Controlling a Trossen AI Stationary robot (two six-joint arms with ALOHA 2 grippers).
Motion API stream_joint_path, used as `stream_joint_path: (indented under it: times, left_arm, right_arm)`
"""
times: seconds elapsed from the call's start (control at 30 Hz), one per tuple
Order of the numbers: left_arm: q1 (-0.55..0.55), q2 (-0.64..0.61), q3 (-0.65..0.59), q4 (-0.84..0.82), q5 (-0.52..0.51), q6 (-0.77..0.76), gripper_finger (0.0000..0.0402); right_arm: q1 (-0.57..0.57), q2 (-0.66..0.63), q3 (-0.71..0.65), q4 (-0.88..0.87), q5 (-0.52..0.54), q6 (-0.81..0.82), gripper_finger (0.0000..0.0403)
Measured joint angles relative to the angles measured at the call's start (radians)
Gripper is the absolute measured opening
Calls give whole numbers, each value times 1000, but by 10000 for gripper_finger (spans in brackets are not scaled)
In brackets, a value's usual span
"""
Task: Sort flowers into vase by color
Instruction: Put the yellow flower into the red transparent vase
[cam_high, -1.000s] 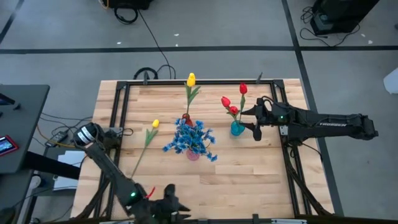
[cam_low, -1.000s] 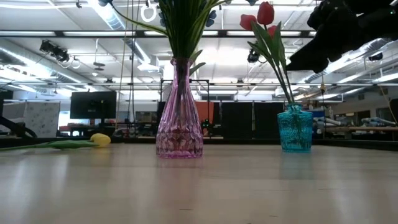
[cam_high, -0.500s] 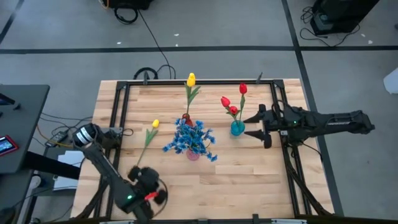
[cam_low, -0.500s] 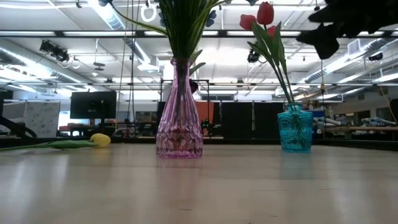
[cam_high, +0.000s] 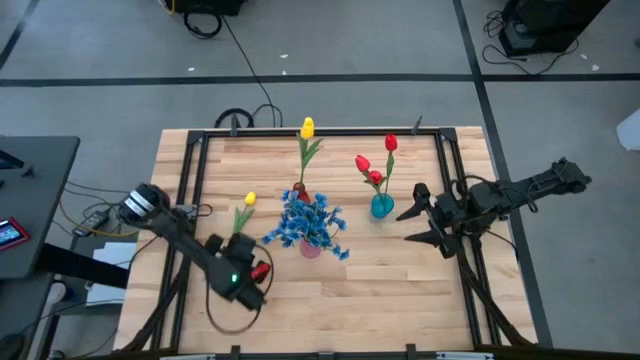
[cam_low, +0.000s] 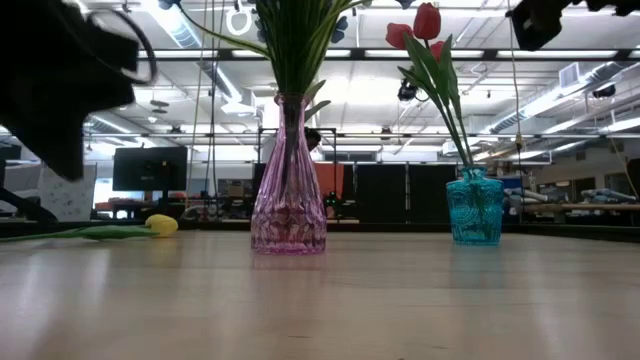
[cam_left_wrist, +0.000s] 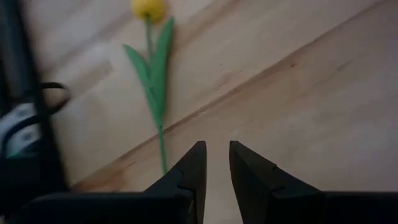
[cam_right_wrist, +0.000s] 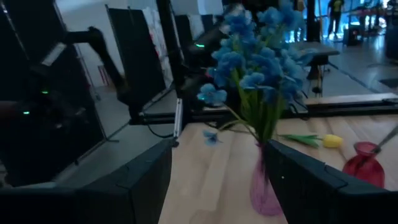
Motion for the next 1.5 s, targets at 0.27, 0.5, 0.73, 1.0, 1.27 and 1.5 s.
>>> stream_joint_path:
  times: [0.27,0.5,0.73,1.0,1.27,1.5]
  left_arm:
    - [96,-245,-287,174,54,95,77]
    - [141,-443,-511,360,138,147,79]
    - [175,-527,-577,396,127,157,135]
    - [243,-523,-597,418,148,250,160]
    - [302,-527,-678,590,192,307,148]
    - [305,-560,-649,507,192,318,132]
  right_arm:
    - [88,36,0,2,93,-8,265]
    - [110,67,0,1,158,-20,265]
    - [110,95,0,29,163,-30,265]
    - [110,114,0,60,162,-46,265]
    - [110,143,0,69,162,-46,265]
    - [109,151,0,69,167,-42,265]
